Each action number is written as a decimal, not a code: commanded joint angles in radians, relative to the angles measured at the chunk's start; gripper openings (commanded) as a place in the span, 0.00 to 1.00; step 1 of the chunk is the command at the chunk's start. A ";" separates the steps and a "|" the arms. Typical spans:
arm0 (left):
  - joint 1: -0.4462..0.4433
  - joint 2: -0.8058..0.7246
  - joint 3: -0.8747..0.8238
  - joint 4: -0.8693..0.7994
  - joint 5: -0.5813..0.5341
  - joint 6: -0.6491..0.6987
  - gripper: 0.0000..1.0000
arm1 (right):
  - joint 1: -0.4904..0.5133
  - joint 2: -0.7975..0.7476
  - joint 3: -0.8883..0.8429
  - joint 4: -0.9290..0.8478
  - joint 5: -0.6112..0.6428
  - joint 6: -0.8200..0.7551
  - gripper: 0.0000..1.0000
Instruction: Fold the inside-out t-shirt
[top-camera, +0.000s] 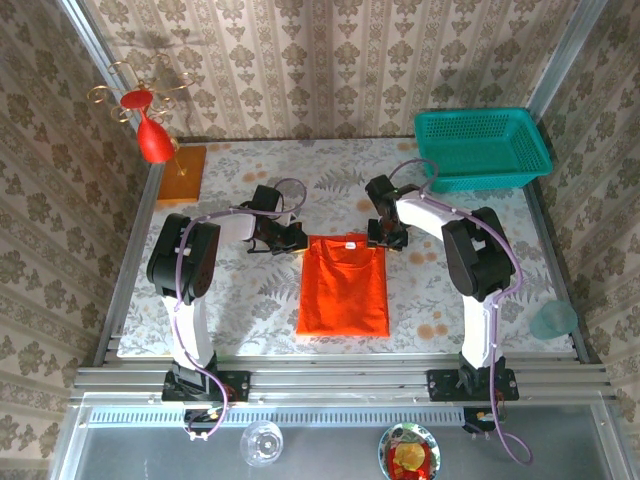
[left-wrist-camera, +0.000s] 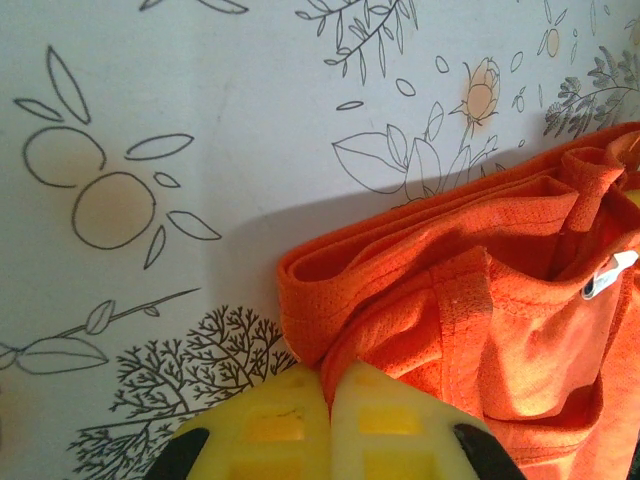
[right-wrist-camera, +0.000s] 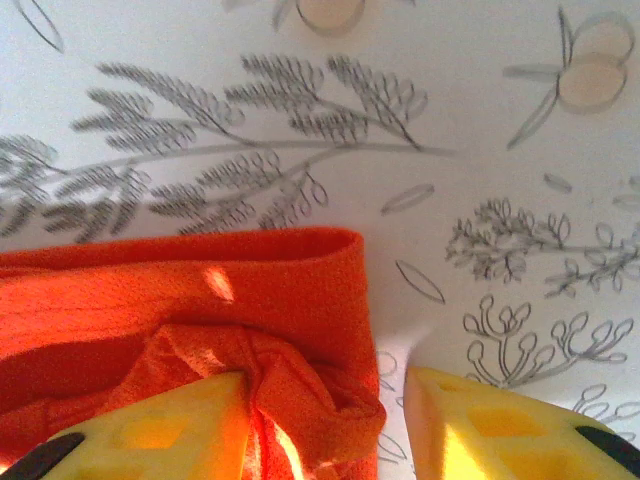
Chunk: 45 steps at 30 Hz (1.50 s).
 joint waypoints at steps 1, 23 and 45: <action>0.008 0.013 -0.027 -0.068 -0.036 0.006 0.00 | 0.003 0.059 0.001 -0.018 0.015 -0.013 0.44; 0.013 -0.058 -0.051 0.000 -0.042 -0.007 0.00 | 0.013 -0.017 -0.017 0.019 0.017 -0.005 0.03; 0.073 -0.358 0.280 0.026 -0.038 0.244 0.00 | -0.055 -0.353 0.209 0.321 -0.031 -0.303 0.00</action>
